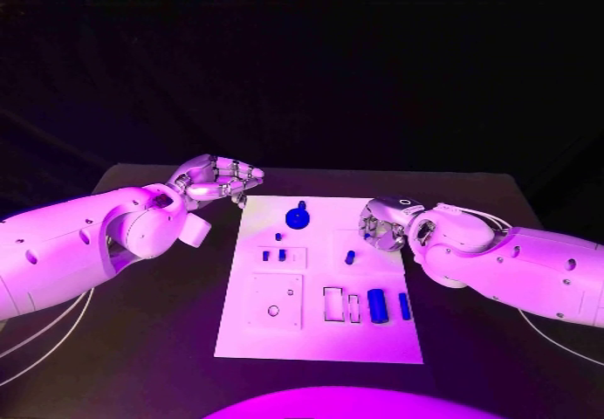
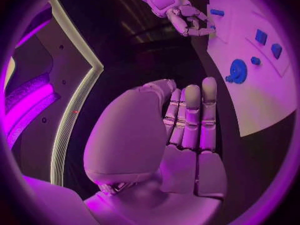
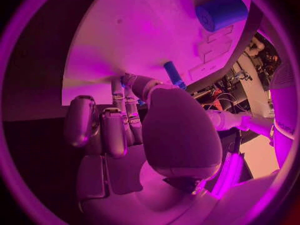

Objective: Assemble the parts on the task board

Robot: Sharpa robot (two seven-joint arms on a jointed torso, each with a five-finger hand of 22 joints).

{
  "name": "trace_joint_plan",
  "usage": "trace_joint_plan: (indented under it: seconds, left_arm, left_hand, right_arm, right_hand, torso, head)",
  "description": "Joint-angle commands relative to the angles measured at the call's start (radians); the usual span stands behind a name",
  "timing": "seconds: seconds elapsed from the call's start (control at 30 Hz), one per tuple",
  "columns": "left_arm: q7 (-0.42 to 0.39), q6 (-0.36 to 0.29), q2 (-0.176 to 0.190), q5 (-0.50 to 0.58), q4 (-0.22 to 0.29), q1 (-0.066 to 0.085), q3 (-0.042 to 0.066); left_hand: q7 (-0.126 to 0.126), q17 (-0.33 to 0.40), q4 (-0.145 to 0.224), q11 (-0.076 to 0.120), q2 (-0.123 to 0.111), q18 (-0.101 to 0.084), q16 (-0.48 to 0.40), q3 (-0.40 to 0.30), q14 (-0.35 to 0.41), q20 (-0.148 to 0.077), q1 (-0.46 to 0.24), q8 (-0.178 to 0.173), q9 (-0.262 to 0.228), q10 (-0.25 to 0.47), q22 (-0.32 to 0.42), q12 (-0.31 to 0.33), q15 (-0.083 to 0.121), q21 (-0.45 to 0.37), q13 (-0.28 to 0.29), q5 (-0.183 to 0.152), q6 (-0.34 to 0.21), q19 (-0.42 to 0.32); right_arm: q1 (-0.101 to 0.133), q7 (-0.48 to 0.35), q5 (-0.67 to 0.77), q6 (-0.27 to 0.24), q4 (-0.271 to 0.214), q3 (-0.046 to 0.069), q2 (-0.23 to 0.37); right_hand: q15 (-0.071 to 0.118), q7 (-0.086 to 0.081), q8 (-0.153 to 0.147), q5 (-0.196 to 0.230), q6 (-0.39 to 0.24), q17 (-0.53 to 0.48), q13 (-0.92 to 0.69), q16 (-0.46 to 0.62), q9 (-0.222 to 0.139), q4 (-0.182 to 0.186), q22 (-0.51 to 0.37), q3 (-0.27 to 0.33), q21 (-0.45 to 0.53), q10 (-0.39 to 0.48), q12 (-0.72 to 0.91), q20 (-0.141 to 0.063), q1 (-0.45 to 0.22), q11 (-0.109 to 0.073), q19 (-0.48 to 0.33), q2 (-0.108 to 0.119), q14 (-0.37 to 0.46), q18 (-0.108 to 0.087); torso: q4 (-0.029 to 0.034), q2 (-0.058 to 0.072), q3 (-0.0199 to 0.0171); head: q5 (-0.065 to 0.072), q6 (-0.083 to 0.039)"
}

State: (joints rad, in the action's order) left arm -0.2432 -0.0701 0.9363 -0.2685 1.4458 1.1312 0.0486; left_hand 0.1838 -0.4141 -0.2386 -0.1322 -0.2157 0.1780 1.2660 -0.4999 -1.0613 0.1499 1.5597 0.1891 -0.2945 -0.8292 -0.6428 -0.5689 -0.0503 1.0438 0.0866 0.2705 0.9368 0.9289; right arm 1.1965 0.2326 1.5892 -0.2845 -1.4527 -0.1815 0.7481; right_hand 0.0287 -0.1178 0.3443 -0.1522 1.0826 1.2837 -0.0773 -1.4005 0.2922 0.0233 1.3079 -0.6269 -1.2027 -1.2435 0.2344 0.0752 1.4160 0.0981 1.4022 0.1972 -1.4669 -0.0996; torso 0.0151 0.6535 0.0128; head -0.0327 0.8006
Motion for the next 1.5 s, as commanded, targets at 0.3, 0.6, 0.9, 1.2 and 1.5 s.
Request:
trace_joint_plan:
  seconds: [0.3,0.6,0.9,1.2,1.5]
  left_arm:
    - [-0.002,0.013,-0.003,0.003,-0.001,0.001,0.001]
    - [0.0,0.013,-0.002,0.005,0.0,0.001,0.001]
    - [0.006,0.009,-0.002,0.005,0.003,0.001,0.001]
    - [0.017,0.018,-0.003,0.005,0.011,0.001,0.0]
    - [0.019,0.02,-0.005,0.005,0.016,0.001,0.0]
  left_hand:
    - [0.005,0.001,-0.004,-0.002,0.005,0.007,0.001,-0.007,0.002,0.002,-0.026,0.004,-0.003,0.011,0.004,-0.009,-0.007,-0.003,0.0,-0.004,-0.009,0.0]
    - [0.005,0.001,-0.004,-0.003,0.005,0.007,0.001,-0.008,0.003,0.002,-0.029,0.005,-0.004,0.012,0.004,-0.009,-0.008,-0.004,0.0,-0.004,-0.01,0.0]
    - [0.006,0.001,-0.001,-0.004,0.003,0.007,0.001,-0.011,0.005,0.003,-0.034,0.001,-0.004,0.018,0.006,-0.01,-0.008,-0.006,0.0,-0.003,-0.022,-0.001]
    - [0.007,0.001,0.0,-0.005,0.002,0.007,0.002,-0.012,0.005,0.004,-0.039,0.002,-0.005,0.025,0.007,-0.009,-0.01,-0.008,-0.001,-0.004,-0.024,-0.001]
    - [0.007,0.001,0.0,-0.005,0.002,0.007,0.002,-0.012,0.006,0.004,-0.04,0.002,-0.005,0.027,0.008,-0.009,-0.01,-0.008,-0.001,-0.004,-0.025,-0.001]
  right_arm:
    - [-0.003,0.008,0.019,-0.06,-0.041,0.002,0.04]
    - [0.011,0.001,0.006,-0.105,-0.108,0.01,0.084]
    - [0.019,-0.003,0.001,-0.126,-0.191,0.012,0.102]
    - [0.016,-0.004,-0.003,-0.122,-0.23,0.012,0.056]
    - [0.009,0.006,-0.019,-0.058,-0.237,0.012,-0.007]
  right_hand:
    - [0.007,0.001,0.005,0.007,0.007,0.0,-0.057,-0.004,0.006,-0.036,0.064,-0.044,-0.008,-0.065,-0.008,-0.007,-0.01,-0.059,0.002,-0.003,-0.051,0.02]
    - [0.007,0.001,0.005,0.008,0.006,0.001,-0.058,-0.005,0.007,-0.037,0.066,-0.046,-0.012,-0.066,-0.009,-0.007,-0.012,-0.059,0.003,-0.002,-0.051,0.021]
    - [0.007,0.002,0.005,0.008,0.007,0.003,-0.06,-0.007,0.008,-0.04,0.069,-0.05,-0.015,-0.067,-0.01,-0.007,-0.013,-0.059,0.005,-0.002,-0.052,0.021]
    - [0.007,0.001,0.006,0.008,0.007,0.002,-0.06,-0.006,0.009,-0.041,0.068,-0.051,-0.014,-0.067,-0.011,-0.007,-0.014,-0.059,0.004,-0.001,-0.051,0.021]
    - [0.007,0.001,0.006,0.008,0.007,-0.001,-0.061,-0.005,0.01,-0.041,0.066,-0.053,-0.009,-0.068,-0.012,-0.007,-0.018,-0.059,0.001,-0.001,-0.051,0.02]
  torso:
    - [-0.0001,0.0,0.0002]
    - [-0.0016,0.0,0.0002]
    - [0.0009,0.0,0.0003]
    - [0.0008,-0.001,0.0027]
    - [0.001,0.0,0.0025]
  head:
    - [-0.006,0.0]
    - [0.0,-0.004]
    - [0.001,-0.005]
    - [-0.006,-0.003]
    - [-0.022,-0.001]
